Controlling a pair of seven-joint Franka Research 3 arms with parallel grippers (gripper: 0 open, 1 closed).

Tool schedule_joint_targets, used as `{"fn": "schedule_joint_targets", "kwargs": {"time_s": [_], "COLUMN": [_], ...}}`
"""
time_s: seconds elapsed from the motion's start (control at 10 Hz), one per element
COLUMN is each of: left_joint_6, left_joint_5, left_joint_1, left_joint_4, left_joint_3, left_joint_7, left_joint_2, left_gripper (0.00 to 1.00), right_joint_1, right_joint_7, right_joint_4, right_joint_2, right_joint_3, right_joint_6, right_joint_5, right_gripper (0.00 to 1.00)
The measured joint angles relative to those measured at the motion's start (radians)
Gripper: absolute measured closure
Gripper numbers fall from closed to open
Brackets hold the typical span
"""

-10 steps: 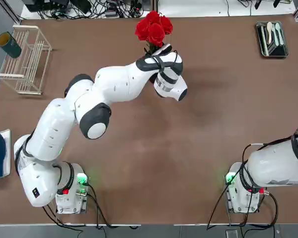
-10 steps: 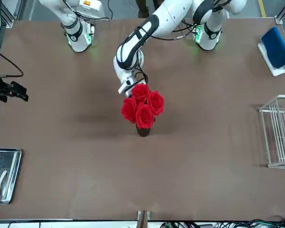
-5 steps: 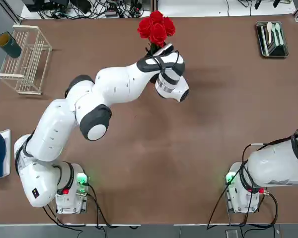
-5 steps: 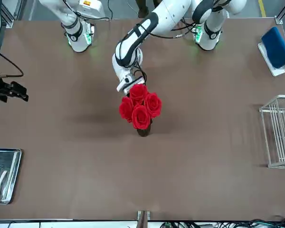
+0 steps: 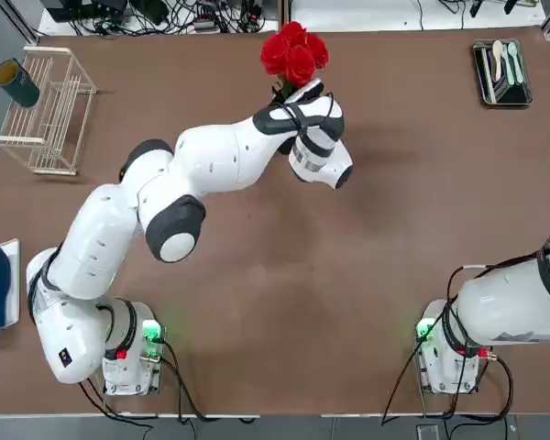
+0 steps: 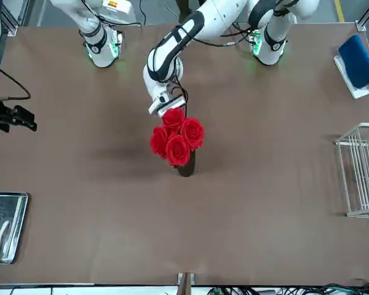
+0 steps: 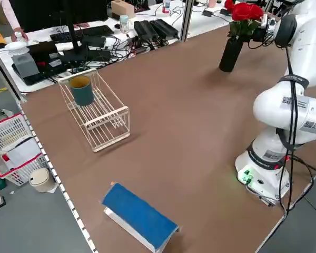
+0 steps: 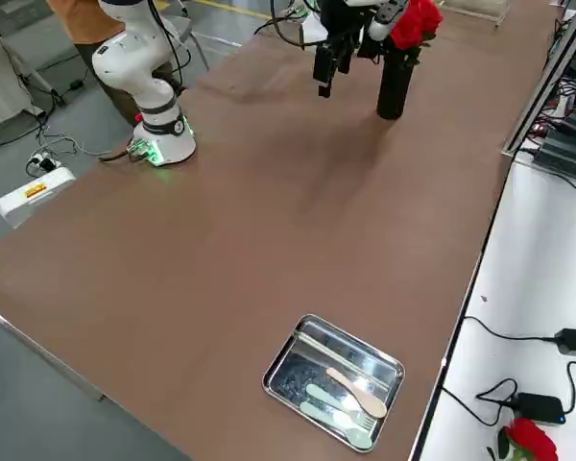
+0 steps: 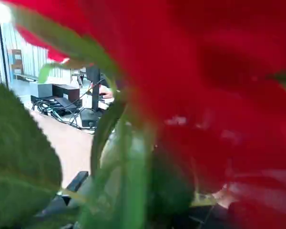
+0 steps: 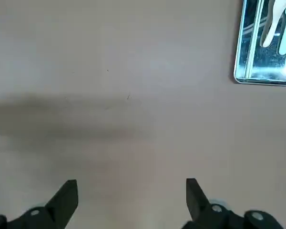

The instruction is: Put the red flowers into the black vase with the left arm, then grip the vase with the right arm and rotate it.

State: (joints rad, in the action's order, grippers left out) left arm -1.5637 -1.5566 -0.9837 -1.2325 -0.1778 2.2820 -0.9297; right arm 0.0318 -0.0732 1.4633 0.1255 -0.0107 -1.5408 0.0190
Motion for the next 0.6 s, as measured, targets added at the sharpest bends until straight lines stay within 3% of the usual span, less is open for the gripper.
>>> {"fn": "schedule_joint_targets", "kwargs": {"time_s": [0.6], "left_joint_6": [0.021], "left_joint_5": [0.0], "left_joint_1": [-0.05], "left_joint_4": [0.0], "left_joint_3": [-0.011], "left_joint_7": [0.0], "left_joint_2": [0.012], "left_gripper": [0.17], "right_joint_1": [-0.001], "right_joint_7": [0.0], "right_joint_4": [0.0], "right_joint_2": [0.0], "right_joint_3": [0.0], "right_joint_6": [0.0], "right_joint_5": [0.0], "right_gripper": [0.0]}}
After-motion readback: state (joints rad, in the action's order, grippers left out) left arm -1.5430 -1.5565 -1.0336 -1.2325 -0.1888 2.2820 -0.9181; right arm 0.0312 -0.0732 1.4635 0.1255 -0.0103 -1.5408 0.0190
